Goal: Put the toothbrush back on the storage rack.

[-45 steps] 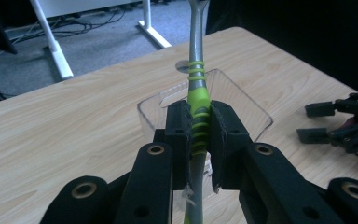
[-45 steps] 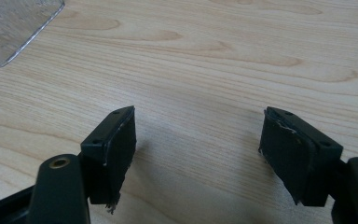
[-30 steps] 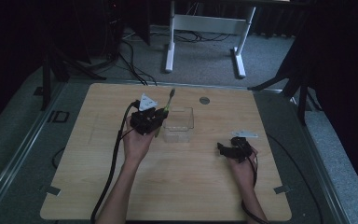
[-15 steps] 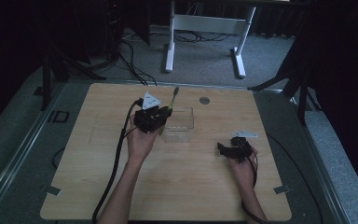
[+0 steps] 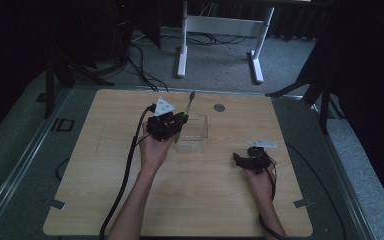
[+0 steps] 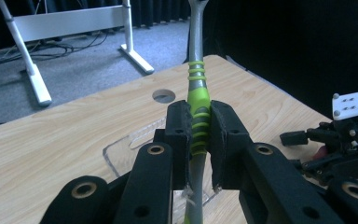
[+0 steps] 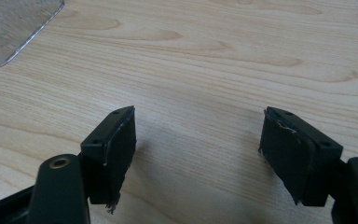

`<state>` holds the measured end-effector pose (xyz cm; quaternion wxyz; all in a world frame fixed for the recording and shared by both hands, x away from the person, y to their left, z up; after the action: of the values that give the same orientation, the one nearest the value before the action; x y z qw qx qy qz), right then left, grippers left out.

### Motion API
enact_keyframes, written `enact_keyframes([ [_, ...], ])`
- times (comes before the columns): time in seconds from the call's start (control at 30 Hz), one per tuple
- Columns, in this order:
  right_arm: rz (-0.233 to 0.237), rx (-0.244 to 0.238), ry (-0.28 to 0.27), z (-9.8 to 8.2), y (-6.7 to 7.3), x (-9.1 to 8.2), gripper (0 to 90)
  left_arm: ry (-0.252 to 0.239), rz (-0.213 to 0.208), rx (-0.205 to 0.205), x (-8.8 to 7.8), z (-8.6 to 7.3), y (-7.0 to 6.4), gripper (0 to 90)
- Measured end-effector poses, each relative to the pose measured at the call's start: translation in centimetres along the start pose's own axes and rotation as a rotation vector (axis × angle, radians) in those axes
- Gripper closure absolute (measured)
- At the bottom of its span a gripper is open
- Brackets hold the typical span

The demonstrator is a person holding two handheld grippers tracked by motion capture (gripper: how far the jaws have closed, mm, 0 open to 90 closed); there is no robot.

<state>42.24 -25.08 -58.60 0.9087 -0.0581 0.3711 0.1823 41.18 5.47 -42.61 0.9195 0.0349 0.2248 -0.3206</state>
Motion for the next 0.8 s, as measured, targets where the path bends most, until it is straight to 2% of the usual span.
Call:
enact_keyframes([
  [0.47,0.0,0.0,0.0,0.0,0.0,0.0,26.7,-0.046,-0.013,-0.017,1.0,0.1,0.1,78.7],
  [0.8,0.0,0.0,0.0,0.0,0.0,0.0,26.7,-0.065,-0.023,-0.005,1.7,0.3,0.0,78.7],
])
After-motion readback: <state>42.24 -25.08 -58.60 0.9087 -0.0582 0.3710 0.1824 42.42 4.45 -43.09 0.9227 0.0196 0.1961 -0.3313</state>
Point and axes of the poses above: each handheld gripper's, and its own axes: x roughly forward along the jaws, z roughly out of its top, y roughly to its left, the point moved 4 cm from there along x, roughly forward along the jaws, and after that the axes turned 2 degrees about y, right-handed, at the moved point
